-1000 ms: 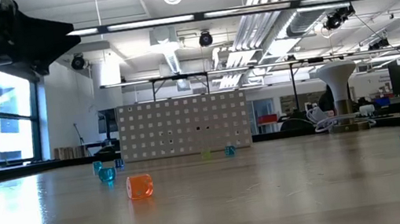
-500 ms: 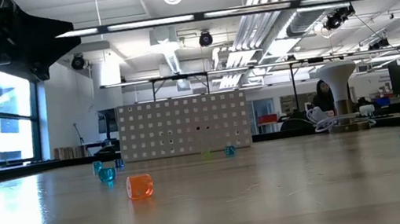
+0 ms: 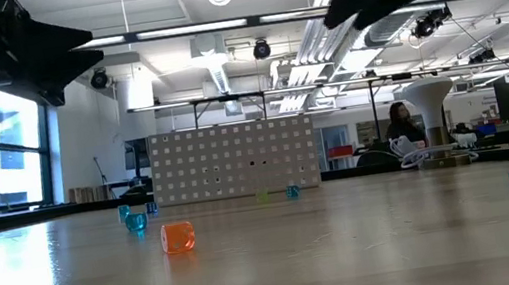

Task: Pick & Place Dice
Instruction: Put the small blue dice into the white basket

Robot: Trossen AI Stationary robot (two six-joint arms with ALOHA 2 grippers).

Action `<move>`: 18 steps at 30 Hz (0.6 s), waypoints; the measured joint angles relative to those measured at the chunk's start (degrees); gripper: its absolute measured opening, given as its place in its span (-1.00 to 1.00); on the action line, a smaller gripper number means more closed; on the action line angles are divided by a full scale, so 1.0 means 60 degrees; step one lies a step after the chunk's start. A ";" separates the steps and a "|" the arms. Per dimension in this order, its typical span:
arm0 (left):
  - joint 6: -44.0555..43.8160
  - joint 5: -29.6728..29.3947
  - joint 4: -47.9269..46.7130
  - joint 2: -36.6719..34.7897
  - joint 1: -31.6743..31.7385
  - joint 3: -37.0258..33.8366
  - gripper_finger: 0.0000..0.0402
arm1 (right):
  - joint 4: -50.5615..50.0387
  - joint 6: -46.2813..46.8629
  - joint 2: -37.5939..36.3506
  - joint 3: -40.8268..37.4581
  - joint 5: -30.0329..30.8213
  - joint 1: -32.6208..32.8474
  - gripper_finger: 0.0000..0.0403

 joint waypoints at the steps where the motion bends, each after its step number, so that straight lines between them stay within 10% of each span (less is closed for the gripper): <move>1: 0.0000 0.0000 0.0000 0.0061 0.0004 0.0000 -0.09 | 0.0177 -0.0006 0.0045 0.0000 -0.0084 -0.0109 0.97; 18: 0.0091 -0.0073 0.0140 0.1309 0.0004 0.0000 -0.09 | 0.6460 -0.2711 0.0073 -0.2827 -0.4232 -0.2329 0.97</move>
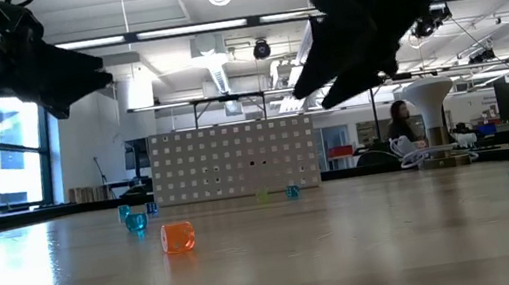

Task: Pick & Place Dice
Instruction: Put the small blue dice into the white basket

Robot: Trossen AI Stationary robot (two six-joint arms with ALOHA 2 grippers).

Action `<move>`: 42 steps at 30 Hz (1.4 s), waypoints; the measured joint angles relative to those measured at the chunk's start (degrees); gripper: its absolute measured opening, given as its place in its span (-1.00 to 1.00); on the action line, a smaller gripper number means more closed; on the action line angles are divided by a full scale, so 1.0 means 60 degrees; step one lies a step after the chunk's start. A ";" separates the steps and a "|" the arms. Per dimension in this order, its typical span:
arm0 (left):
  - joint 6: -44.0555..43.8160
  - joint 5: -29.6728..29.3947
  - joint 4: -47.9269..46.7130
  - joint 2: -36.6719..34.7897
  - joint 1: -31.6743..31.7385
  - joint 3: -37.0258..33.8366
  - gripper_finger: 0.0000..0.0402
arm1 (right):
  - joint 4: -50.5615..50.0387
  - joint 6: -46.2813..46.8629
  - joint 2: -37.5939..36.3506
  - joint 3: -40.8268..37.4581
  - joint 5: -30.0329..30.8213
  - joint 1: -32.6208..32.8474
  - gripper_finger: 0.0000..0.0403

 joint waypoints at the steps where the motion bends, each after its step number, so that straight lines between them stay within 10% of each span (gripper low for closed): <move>1: -0.0028 0.0000 0.0036 0.0043 0.0000 0.0000 -0.09 | 0.0424 -0.0342 0.0000 -0.0227 -0.0148 -0.0084 0.97; 42: -0.1526 0.0062 0.0020 0.1049 -0.0074 -0.0003 -0.09 | 0.4896 -0.2929 0.2828 -0.1771 -0.2305 -0.2249 0.97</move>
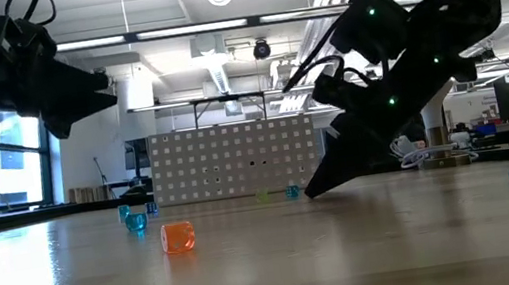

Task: Pick & Place Dice
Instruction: Put the small blue dice into the white basket

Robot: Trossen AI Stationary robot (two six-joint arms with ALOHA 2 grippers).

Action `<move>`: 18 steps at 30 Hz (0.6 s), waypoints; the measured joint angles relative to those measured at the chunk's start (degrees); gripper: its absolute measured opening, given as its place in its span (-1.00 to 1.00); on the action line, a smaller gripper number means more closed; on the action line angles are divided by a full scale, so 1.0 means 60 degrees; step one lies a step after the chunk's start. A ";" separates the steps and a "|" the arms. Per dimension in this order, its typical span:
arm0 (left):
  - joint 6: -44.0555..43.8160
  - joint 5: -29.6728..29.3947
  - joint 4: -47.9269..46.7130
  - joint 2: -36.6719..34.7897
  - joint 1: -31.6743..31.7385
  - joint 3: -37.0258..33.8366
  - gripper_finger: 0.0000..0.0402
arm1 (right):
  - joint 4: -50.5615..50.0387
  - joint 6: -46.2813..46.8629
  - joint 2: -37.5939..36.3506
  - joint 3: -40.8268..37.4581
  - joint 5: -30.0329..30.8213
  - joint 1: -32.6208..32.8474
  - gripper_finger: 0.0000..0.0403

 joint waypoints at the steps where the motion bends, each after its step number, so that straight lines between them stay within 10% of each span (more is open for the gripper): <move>1: 0.0000 0.0000 0.0003 0.0076 -0.0036 0.0002 -0.09 | 0.0073 0.0006 0.0043 0.0001 -0.0014 -0.0057 0.97; 18: -0.0435 -0.0011 0.0024 0.0982 -0.0098 0.0000 -0.09 | 0.2580 -0.0023 0.1386 0.0015 -0.0027 -0.0296 0.97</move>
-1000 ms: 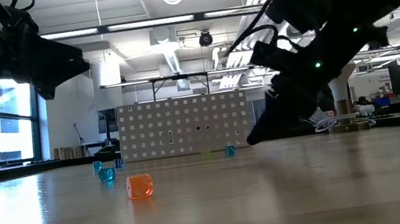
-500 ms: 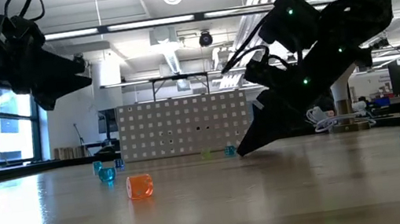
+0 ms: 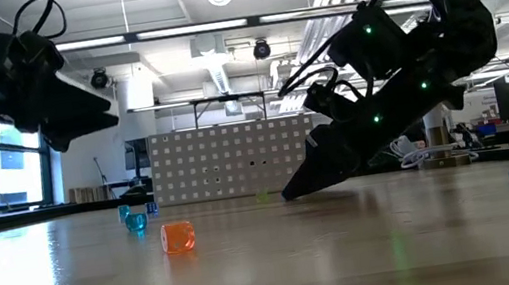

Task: Pick & Place Dice
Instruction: Put the small blue dice into the white basket

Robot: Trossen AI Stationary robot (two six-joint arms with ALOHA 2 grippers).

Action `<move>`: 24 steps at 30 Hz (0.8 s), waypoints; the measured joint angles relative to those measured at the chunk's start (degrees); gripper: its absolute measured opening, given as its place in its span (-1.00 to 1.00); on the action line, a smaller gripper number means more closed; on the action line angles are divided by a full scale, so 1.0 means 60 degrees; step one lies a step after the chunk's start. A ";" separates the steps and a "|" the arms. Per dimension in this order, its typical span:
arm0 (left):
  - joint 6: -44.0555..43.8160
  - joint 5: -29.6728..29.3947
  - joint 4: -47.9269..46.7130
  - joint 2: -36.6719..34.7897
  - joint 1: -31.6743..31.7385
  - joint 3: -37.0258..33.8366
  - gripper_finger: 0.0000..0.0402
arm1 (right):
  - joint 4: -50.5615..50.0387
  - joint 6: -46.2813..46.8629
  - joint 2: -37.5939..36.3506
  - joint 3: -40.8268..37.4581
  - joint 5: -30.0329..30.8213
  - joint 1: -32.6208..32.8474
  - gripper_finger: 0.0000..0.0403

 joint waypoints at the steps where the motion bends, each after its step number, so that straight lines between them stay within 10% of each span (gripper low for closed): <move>1: -0.0120 0.0003 -0.0005 0.0020 0.0000 0.0000 -0.09 | 0.0029 0.0000 0.0001 0.0000 -0.0017 -0.0001 0.96; 24: -0.0210 -0.0018 0.1617 0.1648 -0.0007 0.0000 -0.09 | -0.0006 -0.0069 0.0015 -0.0007 -0.0269 -0.0449 0.48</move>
